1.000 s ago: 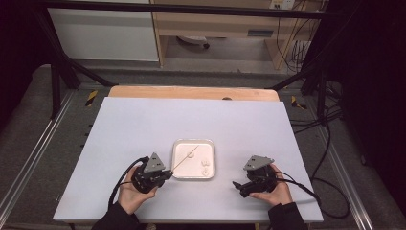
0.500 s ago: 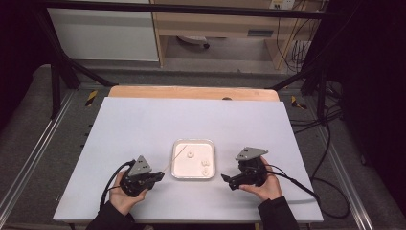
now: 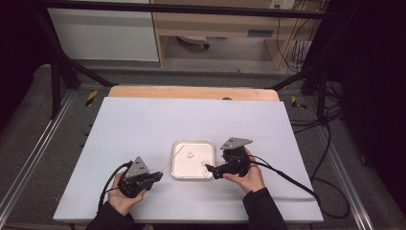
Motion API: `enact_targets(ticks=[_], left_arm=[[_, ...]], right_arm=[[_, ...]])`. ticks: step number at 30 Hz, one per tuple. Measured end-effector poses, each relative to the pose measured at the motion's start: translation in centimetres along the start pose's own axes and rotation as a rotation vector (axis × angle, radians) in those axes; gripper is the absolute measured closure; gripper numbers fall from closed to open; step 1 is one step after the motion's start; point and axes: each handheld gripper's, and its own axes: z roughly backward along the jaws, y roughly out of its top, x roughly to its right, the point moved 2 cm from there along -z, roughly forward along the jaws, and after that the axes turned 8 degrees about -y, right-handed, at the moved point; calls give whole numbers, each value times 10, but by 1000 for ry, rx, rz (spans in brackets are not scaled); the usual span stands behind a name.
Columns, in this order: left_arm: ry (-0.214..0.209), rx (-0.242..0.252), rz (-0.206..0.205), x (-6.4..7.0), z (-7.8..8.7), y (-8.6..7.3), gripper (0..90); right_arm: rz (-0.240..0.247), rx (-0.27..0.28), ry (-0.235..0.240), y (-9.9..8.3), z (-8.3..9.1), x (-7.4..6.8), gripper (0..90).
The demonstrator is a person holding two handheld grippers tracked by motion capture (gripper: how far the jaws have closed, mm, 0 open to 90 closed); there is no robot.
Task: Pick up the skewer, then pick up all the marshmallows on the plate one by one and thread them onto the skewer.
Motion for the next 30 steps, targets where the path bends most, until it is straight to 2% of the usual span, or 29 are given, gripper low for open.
enact_targets(ticks=[7,10,16,26,30], left_arm=[[-8,4,-1,0,-1,0,881],[-10,6,0,1,-1,0,881],[-11,12,-1,2,-2,0,881],[-6,20,-3,3,-4,0,881],[-7,17,-5,3,-5,0,881]], right_arm=[[14,-22,13,6,-20,-6,96],[11,-17,32,6,-27,-7,163],[16,-45,30,2,-38,-8,265],[-7,-69,34,-5,-48,-11,488],[-6,-73,22,-6,-50,-11,534]])
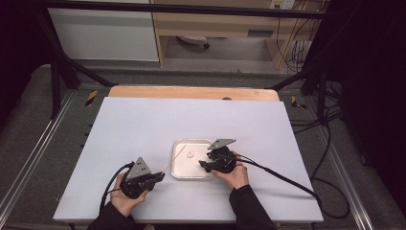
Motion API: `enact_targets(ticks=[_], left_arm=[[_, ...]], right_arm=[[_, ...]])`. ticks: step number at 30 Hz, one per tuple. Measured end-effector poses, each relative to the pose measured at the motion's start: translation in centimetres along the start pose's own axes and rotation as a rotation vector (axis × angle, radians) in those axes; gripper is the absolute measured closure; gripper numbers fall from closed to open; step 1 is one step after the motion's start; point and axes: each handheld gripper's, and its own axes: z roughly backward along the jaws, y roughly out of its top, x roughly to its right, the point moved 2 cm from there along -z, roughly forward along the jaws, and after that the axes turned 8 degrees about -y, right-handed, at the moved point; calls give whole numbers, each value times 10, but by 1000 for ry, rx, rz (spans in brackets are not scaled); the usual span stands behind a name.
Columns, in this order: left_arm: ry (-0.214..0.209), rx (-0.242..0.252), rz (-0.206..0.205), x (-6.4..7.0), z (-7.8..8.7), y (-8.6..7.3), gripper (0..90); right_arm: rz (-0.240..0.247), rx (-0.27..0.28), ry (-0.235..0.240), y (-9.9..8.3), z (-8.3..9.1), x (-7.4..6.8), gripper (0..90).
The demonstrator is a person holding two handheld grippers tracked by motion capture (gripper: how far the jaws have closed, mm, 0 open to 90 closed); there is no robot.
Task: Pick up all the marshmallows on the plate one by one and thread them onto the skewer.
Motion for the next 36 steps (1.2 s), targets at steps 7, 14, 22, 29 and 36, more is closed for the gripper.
enact_targets(ticks=[7,14,22,29,36], left_arm=[[5,8,-2,1,0,0,881],[9,18,-4,2,1,1,881],[9,35,-5,3,2,1,881],[12,51,-6,4,1,1,881],[9,60,-8,6,1,2,881]], right_arm=[[28,7,-24,-4,-1,-4,581],[33,16,-33,-6,0,-6,659],[9,37,-14,-1,7,-4,685],[-49,106,57,10,27,0,687],[-116,179,131,20,49,5,691]])
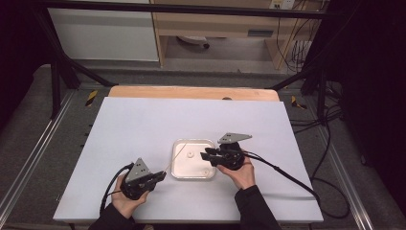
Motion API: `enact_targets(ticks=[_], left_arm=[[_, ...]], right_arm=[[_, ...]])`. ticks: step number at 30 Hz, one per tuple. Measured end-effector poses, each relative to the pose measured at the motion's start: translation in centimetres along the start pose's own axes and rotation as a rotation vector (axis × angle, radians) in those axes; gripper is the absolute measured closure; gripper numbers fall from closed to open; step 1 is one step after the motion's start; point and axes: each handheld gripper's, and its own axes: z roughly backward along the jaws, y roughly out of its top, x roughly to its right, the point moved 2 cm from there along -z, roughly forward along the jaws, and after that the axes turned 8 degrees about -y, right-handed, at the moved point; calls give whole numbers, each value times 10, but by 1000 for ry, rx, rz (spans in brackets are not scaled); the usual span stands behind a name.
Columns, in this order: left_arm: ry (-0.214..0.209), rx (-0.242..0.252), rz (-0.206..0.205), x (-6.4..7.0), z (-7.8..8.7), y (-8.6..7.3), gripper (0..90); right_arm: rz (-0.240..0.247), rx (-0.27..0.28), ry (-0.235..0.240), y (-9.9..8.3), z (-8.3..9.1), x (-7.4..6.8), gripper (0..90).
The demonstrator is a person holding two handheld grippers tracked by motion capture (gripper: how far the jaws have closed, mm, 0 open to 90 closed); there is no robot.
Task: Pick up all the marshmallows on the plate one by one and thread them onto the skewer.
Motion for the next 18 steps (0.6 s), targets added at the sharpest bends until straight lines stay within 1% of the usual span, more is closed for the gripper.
enact_targets(ticks=[7,10,18], left_arm=[[-9,3,-13,4,-1,1,881],[-12,10,-15,5,-2,1,881],[-20,21,-25,9,-4,2,881]], right_arm=[[-42,69,48,11,15,0,692],[-67,104,73,16,20,0,692],[-156,185,141,27,27,2,694]])
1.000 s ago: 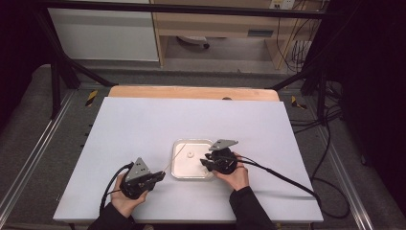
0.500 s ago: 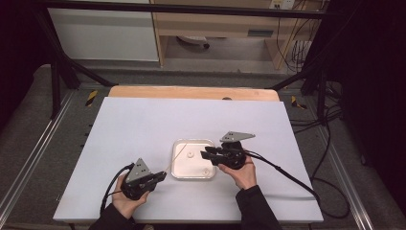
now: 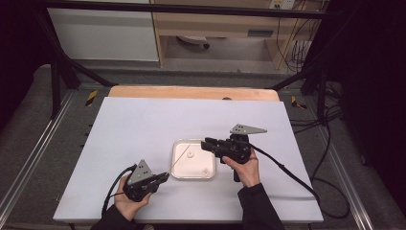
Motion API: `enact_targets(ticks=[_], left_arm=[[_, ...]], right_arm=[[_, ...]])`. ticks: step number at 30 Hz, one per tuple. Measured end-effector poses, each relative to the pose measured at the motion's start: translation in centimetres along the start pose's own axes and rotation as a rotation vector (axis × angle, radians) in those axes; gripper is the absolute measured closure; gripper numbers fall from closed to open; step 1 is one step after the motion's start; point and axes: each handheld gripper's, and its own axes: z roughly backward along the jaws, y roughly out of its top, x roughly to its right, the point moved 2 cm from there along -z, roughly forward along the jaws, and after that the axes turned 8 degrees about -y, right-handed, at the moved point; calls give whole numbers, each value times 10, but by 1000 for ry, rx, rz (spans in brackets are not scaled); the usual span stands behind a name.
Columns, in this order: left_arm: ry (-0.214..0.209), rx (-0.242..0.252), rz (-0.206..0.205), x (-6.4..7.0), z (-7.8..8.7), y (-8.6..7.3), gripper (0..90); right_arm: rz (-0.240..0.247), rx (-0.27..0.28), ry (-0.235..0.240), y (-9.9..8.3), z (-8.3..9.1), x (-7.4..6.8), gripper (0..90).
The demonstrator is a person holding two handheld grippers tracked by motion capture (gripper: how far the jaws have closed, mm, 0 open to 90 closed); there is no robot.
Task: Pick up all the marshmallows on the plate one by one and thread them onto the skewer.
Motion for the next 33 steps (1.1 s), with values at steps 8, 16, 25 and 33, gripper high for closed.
enact_targets(ticks=[8,16,25,33], left_arm=[[-5,5,-14,3,-2,1,881],[-10,13,-24,6,-2,2,881],[-13,20,-30,7,-2,3,881],[-8,25,-32,8,-2,2,881]], right_arm=[[-53,29,54,6,-5,-1,693],[-66,20,93,7,-12,-7,694],[-78,9,121,4,-17,-8,697],[-96,-3,145,0,-20,-9,706]])
